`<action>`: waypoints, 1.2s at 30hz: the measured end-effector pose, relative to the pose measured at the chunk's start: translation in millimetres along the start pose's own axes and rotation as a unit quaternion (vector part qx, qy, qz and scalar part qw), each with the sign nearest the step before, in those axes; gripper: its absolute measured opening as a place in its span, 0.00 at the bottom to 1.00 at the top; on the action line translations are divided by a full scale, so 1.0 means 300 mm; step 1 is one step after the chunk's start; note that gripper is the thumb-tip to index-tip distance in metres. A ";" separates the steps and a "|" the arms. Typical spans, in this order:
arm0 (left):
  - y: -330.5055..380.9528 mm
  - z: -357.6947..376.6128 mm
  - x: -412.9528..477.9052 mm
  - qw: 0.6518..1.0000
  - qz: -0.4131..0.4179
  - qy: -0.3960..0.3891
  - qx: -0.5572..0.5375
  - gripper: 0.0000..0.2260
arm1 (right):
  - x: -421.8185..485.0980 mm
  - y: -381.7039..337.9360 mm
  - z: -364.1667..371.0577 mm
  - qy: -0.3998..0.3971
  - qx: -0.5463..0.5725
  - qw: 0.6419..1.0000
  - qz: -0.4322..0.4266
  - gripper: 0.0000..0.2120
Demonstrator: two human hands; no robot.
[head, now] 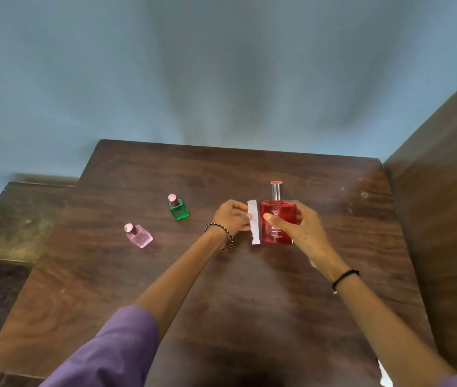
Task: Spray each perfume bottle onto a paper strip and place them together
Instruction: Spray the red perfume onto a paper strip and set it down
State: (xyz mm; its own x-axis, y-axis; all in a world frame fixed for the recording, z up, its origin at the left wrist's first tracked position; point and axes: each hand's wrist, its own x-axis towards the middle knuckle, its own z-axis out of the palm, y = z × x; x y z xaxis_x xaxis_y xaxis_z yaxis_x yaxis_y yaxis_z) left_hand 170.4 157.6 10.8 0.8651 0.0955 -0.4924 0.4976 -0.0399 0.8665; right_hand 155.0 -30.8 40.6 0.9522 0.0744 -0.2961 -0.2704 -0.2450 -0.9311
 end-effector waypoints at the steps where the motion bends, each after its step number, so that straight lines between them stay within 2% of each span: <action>1: -0.007 -0.011 0.022 1.000 -0.005 0.004 0.011 0.10 | 0.027 -0.006 0.009 0.005 -0.009 1.000 -0.006 0.22; 4: -0.018 -0.041 0.092 0.999 -0.009 0.016 0.044 0.11 | 0.118 -0.025 0.039 0.014 -0.040 0.999 -0.029 0.21; 10: -0.003 -0.054 0.198 0.996 -0.044 0.028 0.074 0.07 | 0.282 -0.069 0.068 -0.008 -0.111 0.991 -0.070 0.21; 16: -0.003 -0.029 0.238 0.995 -0.047 0.078 0.052 0.13 | 0.381 -0.064 0.102 -0.028 -0.164 0.983 -0.083 0.22; 24: -0.006 -0.007 0.254 0.990 -0.047 0.111 0.072 0.15 | 0.441 -0.023 0.114 -0.060 -0.183 0.977 -0.087 0.24; 36: -0.021 0.007 0.252 0.988 -0.033 0.124 0.084 0.13 | 0.434 -0.020 0.122 -0.069 -0.173 0.981 -0.059 0.25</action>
State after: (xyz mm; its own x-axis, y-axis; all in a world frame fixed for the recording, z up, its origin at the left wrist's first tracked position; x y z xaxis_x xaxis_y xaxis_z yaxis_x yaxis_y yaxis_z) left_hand 232.9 162.8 -32.1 0.7991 0.3425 -0.4942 0.5736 -0.1882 0.7972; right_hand 275.5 15.9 -0.2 0.9392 0.2467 -0.2390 -0.0725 -0.5377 -0.8400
